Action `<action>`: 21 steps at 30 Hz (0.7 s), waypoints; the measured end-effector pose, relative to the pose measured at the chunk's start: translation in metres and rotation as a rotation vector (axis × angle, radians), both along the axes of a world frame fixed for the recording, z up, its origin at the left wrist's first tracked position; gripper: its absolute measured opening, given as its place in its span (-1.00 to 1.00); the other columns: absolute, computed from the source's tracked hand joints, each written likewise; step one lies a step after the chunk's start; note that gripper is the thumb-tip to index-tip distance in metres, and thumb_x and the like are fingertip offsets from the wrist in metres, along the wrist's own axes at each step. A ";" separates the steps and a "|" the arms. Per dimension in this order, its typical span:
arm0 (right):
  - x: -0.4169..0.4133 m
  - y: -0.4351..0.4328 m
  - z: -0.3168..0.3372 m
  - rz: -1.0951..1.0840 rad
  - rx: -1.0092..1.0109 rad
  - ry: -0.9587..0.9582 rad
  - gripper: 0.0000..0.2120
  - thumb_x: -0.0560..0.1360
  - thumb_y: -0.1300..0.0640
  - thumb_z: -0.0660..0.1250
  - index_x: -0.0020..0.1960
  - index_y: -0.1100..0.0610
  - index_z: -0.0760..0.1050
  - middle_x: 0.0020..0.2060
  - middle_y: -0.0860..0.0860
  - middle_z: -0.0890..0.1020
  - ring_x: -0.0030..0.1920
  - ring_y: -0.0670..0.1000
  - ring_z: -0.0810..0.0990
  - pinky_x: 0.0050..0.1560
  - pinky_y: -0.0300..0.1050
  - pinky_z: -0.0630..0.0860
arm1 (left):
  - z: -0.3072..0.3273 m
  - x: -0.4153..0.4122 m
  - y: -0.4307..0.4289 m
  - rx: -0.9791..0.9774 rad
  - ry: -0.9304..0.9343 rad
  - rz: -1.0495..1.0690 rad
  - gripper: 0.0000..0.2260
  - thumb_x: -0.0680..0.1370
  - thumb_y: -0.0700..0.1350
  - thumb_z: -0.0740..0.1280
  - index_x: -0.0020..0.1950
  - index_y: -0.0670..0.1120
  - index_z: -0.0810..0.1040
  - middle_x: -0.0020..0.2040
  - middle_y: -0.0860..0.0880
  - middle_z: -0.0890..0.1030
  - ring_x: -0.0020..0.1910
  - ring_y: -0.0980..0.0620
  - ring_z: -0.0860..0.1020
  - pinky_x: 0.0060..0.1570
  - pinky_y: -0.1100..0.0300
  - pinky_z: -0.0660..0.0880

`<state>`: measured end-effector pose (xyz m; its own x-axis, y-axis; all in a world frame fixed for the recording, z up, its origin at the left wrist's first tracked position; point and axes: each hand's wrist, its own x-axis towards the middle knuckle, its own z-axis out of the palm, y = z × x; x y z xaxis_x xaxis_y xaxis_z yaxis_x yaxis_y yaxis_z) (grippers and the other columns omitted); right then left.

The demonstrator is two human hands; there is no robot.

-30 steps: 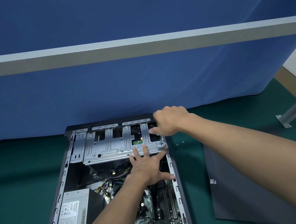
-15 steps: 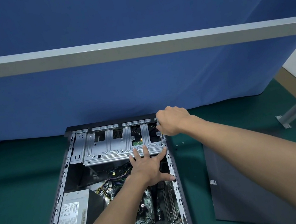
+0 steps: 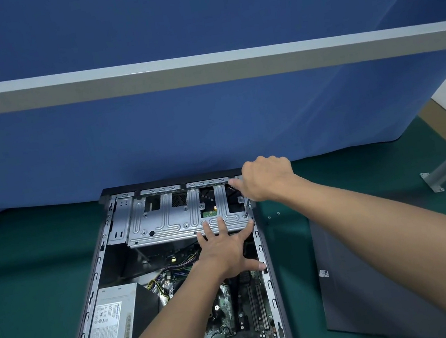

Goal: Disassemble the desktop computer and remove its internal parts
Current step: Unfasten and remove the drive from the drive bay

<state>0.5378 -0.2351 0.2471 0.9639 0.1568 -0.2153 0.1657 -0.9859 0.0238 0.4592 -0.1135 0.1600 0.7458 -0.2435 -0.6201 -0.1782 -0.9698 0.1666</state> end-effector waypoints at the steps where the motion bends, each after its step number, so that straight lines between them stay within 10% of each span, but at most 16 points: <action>1: 0.001 -0.001 -0.002 -0.003 0.006 -0.026 -0.62 0.59 -0.13 0.12 -0.30 0.08 0.29 -0.33 0.00 0.44 -0.23 0.14 0.43 -0.20 -0.04 0.29 | -0.001 0.000 0.001 -0.002 -0.004 0.001 -0.14 0.42 0.44 0.25 0.54 0.30 -0.21 0.55 -0.29 -0.25 0.46 -0.48 -0.28 0.42 -0.36 -0.18; 4: 0.003 -0.003 -0.004 0.026 0.099 -0.010 -0.87 0.49 0.13 0.21 -0.22 0.11 0.33 -0.17 0.07 0.54 -0.21 0.17 0.43 -0.21 -0.05 0.31 | -0.002 -0.004 0.004 -0.117 -0.154 0.073 -0.36 0.49 0.38 0.19 0.53 0.24 0.16 0.55 -0.24 0.12 0.51 -0.41 -0.02 0.43 -0.31 -0.03; 7: 0.009 -0.003 -0.003 0.035 0.179 0.075 -0.85 0.43 0.12 0.24 -0.01 0.10 0.44 -0.09 0.04 0.55 -0.13 0.16 0.48 -0.19 -0.04 0.36 | -0.004 0.000 0.007 -0.297 -0.472 0.208 -0.67 0.58 0.17 0.27 0.19 0.01 0.61 0.14 -0.05 0.62 0.24 -0.11 0.49 0.28 -0.07 0.38; 11: 0.011 -0.005 -0.009 0.058 0.090 -0.027 -0.58 0.56 -0.20 0.15 -0.33 0.07 0.31 -0.34 0.00 0.45 -0.27 0.15 0.40 -0.23 -0.04 0.28 | -0.008 0.017 0.009 -0.370 -0.549 0.370 -0.78 0.56 -0.03 0.38 0.14 -0.09 0.65 0.05 -0.07 0.68 0.10 -0.05 0.56 0.15 0.03 0.49; 15: 0.014 -0.004 -0.010 0.174 0.203 0.025 -0.92 0.48 0.10 0.22 -0.08 0.11 0.42 -0.10 0.07 0.57 -0.16 0.18 0.48 -0.23 -0.03 0.35 | -0.015 0.030 0.007 -0.405 -0.538 0.462 -0.79 0.55 -0.08 0.40 0.15 -0.09 0.66 0.05 -0.12 0.65 0.12 -0.09 0.51 0.12 -0.01 0.47; 21: 0.016 -0.007 -0.010 0.194 0.161 -0.001 -0.66 0.56 -0.18 0.15 -0.16 0.06 0.45 -0.35 -0.03 0.39 -0.19 0.16 0.47 -0.21 -0.03 0.31 | -0.025 0.038 -0.004 -0.400 -0.492 0.430 -0.74 0.55 0.00 0.39 0.21 -0.01 0.64 0.08 -0.04 0.55 0.15 -0.05 0.44 0.13 0.08 0.40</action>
